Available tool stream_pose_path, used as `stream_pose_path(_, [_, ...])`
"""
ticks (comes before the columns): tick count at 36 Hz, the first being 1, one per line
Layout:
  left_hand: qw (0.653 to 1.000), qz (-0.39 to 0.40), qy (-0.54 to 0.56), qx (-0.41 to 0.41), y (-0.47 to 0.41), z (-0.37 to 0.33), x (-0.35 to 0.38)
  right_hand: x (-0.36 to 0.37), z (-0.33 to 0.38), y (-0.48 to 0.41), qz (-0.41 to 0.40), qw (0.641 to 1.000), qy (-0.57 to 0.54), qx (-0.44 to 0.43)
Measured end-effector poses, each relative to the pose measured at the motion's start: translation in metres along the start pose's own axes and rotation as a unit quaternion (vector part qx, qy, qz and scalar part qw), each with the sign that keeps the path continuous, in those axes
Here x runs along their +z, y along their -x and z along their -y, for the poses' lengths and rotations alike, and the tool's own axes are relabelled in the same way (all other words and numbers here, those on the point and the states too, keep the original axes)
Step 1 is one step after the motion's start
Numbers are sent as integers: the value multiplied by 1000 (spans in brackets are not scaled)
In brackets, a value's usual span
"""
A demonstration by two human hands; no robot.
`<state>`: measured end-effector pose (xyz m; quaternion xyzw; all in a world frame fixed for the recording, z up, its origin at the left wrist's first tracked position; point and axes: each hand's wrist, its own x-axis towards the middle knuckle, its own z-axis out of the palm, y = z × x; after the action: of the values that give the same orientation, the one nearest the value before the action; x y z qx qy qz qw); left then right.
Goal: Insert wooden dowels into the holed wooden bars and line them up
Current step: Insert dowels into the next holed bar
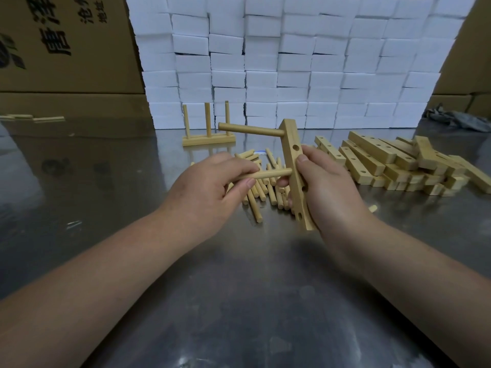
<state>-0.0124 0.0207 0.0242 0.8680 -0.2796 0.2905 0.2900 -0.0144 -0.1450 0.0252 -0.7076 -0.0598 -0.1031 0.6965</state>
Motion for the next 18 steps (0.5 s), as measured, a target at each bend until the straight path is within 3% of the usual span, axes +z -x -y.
stream_pose_path(18, [1000, -6, -7, 17, 1, -1, -3, -2, -7, 2, 0, 988, 130, -88])
